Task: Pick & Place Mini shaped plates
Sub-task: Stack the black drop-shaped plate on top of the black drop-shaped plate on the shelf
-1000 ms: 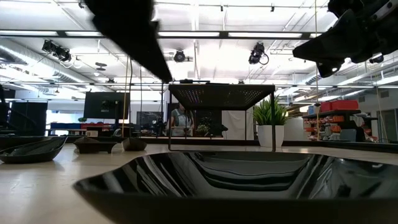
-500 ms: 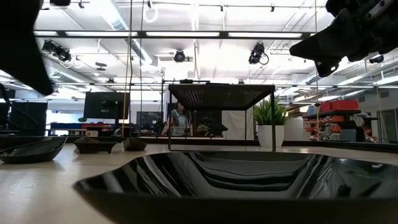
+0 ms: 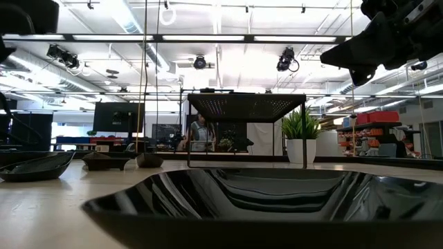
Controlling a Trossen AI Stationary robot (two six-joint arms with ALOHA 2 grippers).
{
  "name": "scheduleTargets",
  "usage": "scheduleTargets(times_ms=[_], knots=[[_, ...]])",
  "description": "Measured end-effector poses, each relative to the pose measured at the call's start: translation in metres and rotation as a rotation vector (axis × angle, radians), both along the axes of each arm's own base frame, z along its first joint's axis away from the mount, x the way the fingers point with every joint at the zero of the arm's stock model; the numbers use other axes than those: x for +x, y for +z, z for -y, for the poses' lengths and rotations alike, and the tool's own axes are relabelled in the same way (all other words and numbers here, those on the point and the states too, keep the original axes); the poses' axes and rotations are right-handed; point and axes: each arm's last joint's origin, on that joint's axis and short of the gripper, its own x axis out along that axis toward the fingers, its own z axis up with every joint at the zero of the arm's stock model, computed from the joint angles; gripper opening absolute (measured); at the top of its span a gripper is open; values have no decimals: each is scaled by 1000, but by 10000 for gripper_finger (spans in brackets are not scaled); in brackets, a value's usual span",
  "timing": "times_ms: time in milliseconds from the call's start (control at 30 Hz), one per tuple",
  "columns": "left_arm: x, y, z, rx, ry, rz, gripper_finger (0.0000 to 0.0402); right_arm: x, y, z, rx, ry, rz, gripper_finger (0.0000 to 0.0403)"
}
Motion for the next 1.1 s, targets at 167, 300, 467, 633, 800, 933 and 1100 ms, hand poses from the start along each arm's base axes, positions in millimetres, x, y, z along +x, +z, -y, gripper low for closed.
scheduleTargets(times_ms=[167, 300, 467, 633, 800, 933, 1100], knots=[[5, -4, -6, 27, -25, -24, 8, 0, 0, 0, -4, 1, 0, 9], [7, -21, -16, 0, -36, -48, 5, 0, 0, 0, -14, 3, -3, 9], [9, -41, -23, -76, -32, -37, 5, 0, 0, 0, -15, 3, -3, 9], [16, -43, -17, -134, -79, 35, 3, 0, 0, 0, -15, 3, -3, 9], [33, -41, -9, -147, -152, 228, 5, 0, 0, 0, -22, 4, -2, 9], [53, -36, -9, -91, -245, 396, 3, 0, 0, 0, -22, 4, -2, 9], [72, -23, -8, -93, -429, 403, 16, 0, 0, 0, -22, 4, -2, 9]])
